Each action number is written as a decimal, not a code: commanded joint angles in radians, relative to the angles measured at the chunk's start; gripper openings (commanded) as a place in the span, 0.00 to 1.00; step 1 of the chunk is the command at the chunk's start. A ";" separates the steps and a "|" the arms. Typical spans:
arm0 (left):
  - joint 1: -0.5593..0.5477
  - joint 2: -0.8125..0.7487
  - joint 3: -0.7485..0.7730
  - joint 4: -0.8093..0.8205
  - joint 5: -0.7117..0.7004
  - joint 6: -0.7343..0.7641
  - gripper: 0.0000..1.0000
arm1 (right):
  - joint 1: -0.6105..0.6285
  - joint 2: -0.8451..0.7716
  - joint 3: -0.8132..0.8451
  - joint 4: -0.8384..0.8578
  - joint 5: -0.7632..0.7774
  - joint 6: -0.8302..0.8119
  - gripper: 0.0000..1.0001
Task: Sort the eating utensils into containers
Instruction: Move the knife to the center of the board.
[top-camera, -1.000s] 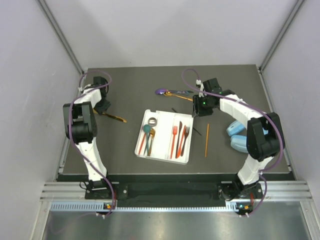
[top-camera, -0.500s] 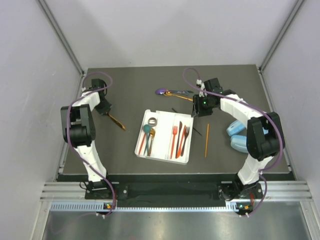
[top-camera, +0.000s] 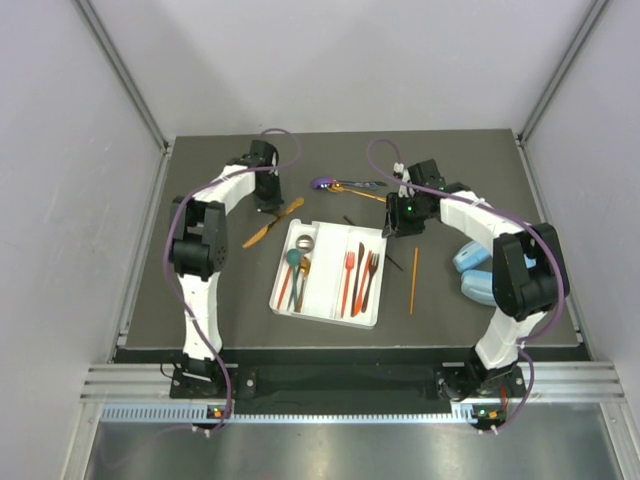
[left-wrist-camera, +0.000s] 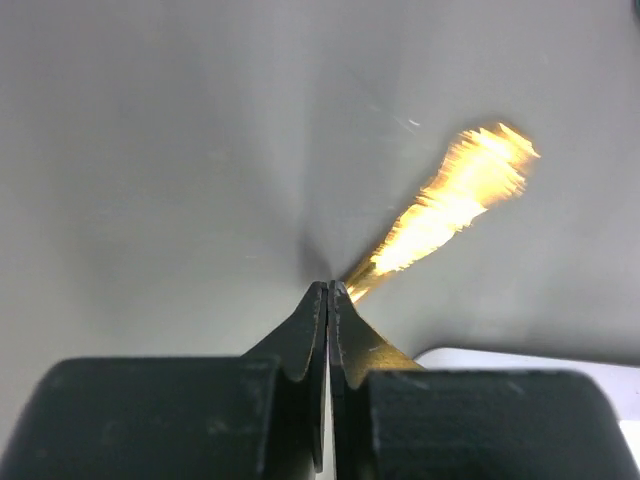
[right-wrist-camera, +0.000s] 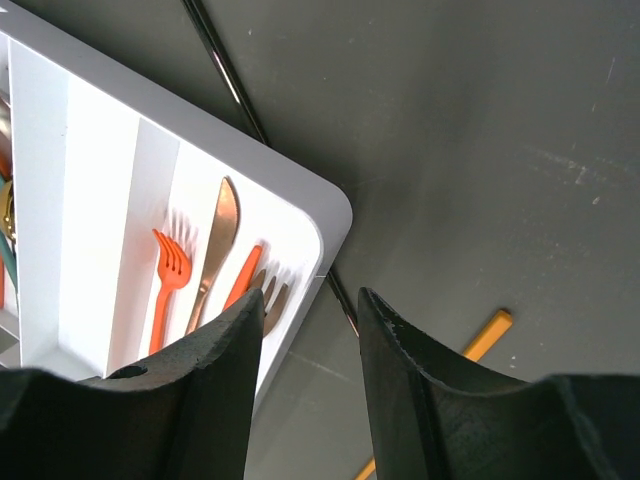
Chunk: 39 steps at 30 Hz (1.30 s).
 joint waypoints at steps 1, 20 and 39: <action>-0.005 0.053 0.071 -0.111 0.040 0.081 0.00 | -0.011 -0.004 -0.006 0.043 -0.009 0.014 0.43; -0.007 -0.100 -0.008 -0.002 -0.004 0.047 0.35 | -0.022 -0.006 -0.023 0.038 -0.001 0.010 0.43; -0.024 -0.301 -0.316 0.007 0.077 -0.267 0.33 | -0.022 -0.002 -0.027 0.045 -0.017 0.010 0.43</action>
